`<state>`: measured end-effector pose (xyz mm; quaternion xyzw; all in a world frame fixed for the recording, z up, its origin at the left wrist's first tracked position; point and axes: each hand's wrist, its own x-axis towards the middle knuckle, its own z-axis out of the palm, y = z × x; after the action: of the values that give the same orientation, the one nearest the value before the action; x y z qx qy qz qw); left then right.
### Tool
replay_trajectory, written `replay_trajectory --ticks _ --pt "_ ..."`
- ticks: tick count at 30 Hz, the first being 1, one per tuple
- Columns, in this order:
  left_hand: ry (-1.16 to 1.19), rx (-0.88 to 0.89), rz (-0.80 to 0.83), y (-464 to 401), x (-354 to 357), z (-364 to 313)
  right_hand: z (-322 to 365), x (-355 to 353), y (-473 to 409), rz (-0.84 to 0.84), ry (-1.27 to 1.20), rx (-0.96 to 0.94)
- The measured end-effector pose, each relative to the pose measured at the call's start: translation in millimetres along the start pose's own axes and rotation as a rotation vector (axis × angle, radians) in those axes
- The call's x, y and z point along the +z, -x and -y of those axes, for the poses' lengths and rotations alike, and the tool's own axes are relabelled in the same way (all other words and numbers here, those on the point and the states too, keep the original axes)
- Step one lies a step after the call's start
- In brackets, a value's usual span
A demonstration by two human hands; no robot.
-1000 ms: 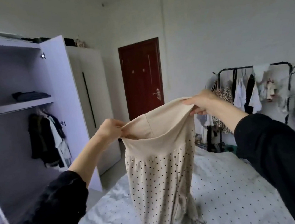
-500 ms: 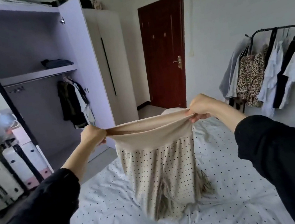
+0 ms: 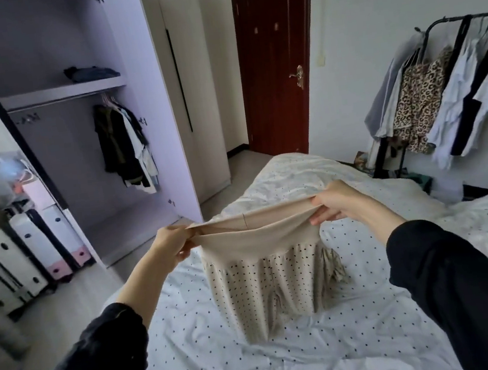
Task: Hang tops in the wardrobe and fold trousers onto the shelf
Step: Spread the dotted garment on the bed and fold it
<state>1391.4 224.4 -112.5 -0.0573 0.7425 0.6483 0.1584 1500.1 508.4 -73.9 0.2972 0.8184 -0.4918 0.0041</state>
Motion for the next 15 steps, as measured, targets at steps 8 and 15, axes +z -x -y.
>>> replay_trajectory --ticks 8,15 --pt "-0.242 0.005 0.110 7 -25 33 -13 0 18 0.394 0.039 0.005" --pt "-0.239 0.032 0.289 12 -48 35 -2 16 22 0.145 0.402 -0.212"
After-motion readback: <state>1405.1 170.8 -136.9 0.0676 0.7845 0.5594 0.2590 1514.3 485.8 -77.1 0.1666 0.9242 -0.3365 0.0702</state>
